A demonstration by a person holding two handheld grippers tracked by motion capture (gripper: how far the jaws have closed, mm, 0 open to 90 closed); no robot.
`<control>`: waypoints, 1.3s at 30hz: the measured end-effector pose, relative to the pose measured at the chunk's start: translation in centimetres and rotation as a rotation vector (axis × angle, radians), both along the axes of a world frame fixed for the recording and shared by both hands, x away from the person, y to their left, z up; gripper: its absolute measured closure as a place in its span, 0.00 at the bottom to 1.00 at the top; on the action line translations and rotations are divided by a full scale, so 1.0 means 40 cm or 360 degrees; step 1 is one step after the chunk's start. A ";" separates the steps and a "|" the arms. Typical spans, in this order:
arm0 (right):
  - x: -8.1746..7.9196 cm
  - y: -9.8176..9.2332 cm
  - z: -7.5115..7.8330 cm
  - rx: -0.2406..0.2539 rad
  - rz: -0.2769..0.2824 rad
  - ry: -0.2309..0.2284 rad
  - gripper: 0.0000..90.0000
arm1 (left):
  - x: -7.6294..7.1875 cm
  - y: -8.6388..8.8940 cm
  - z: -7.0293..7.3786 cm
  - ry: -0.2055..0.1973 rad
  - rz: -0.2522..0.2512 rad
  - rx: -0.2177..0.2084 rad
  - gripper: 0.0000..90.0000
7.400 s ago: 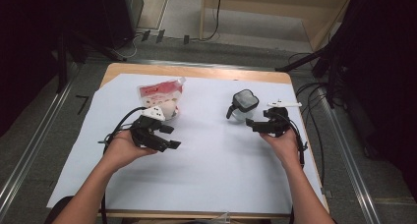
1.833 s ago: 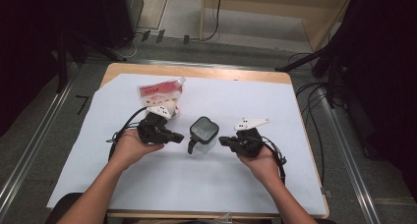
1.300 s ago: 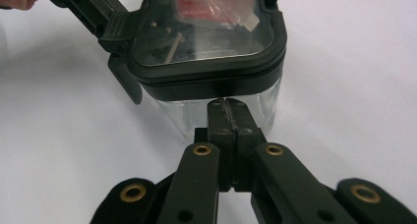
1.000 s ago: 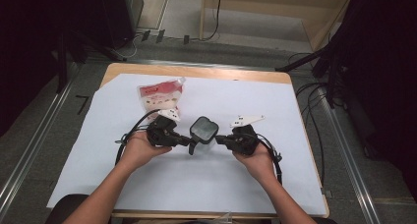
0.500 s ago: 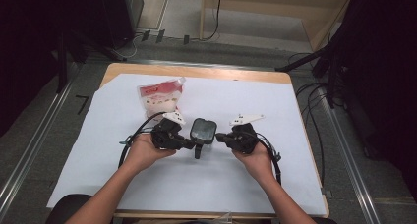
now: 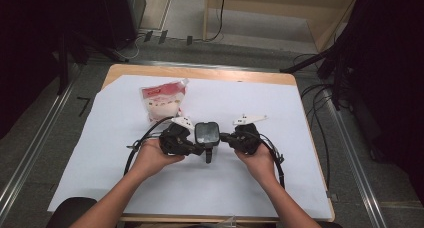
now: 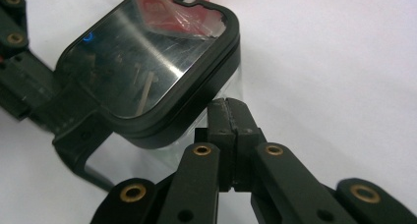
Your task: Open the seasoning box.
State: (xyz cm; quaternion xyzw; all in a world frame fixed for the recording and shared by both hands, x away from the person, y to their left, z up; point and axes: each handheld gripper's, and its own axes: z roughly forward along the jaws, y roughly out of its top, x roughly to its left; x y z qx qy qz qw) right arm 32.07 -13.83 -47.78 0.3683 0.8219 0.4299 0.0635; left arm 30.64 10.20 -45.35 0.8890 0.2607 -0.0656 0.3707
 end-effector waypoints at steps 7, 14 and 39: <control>0.008 -0.010 0.002 -0.0023 -0.0015 -0.0003 1.00 | -0.016 -0.043 -0.007 -0.0023 -0.0031 -0.0047 1.00; 0.001 -0.045 0.019 0.0015 -0.0043 0.0000 1.00 | -0.020 -0.067 -0.009 -0.0028 -0.0053 -0.0053 1.00; -0.149 -0.024 0.070 0.0033 0.0163 0.0040 1.00 | 0.011 0.062 0.053 0.0003 -0.0010 -0.0063 0.83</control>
